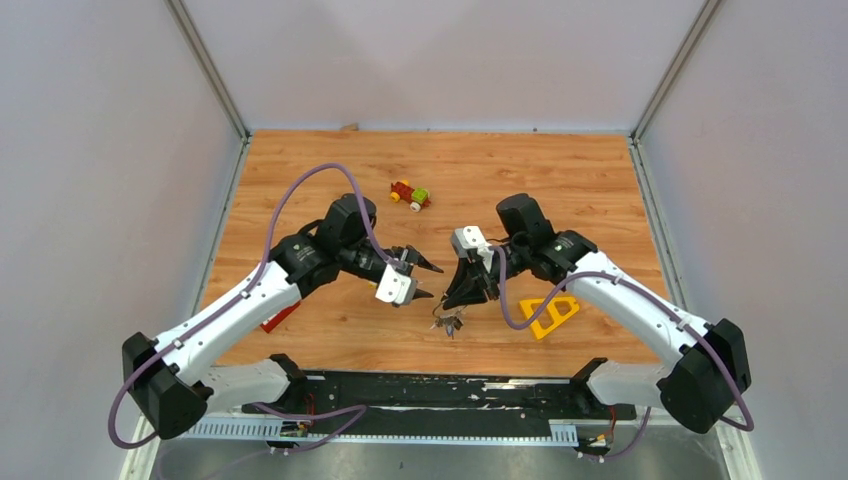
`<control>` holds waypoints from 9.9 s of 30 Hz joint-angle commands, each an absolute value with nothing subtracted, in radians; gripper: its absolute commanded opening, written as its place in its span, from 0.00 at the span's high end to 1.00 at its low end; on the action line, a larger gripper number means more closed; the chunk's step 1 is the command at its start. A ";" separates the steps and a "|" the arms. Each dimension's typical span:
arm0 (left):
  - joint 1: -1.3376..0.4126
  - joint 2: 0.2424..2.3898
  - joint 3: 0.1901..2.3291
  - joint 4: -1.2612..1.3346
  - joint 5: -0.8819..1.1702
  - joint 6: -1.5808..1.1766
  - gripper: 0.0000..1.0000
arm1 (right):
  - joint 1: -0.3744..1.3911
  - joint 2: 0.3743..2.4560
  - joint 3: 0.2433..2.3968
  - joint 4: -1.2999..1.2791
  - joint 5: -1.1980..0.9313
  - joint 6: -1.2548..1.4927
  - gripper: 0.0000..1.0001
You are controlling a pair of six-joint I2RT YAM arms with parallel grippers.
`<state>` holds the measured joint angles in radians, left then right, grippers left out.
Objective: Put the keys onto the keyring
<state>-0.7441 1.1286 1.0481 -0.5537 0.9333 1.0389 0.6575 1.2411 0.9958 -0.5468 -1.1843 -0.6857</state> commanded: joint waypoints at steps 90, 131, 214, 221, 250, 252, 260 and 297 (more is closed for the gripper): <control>-0.792 0.999 0.985 -0.298 0.708 0.340 1.00 | 0.615 1.200 1.123 -0.562 -1.132 -0.692 0.62; -0.658 0.815 1.096 -0.993 0.485 0.614 1.00 | 0.629 1.601 1.282 -0.277 -0.739 -0.484 0.60; -0.657 0.731 1.176 -1.218 0.447 0.672 1.00 | 0.788 2.465 2.268 -1.125 -0.777 -1.250 1.00; -0.657 0.729 1.177 -1.217 0.446 0.674 1.00 | 0.744 2.332 2.104 -1.062 -0.794 -1.173 1.00; -0.657 0.787 1.181 -1.155 0.505 0.672 1.00 | 0.655 1.825 1.146 -0.426 -0.524 -0.916 0.95; -0.657 0.785 1.184 -1.156 0.503 0.673 1.00 | 0.656 1.825 1.151 -0.435 -0.537 -0.919 0.92; -0.657 0.777 1.184 -1.156 0.502 0.675 1.00 | 0.656 1.819 1.171 -0.466 -0.568 -0.942 0.84; -0.657 0.752 1.183 -1.160 0.497 0.673 1.00 | 0.675 1.869 1.215 -0.486 -0.562 -0.973 0.85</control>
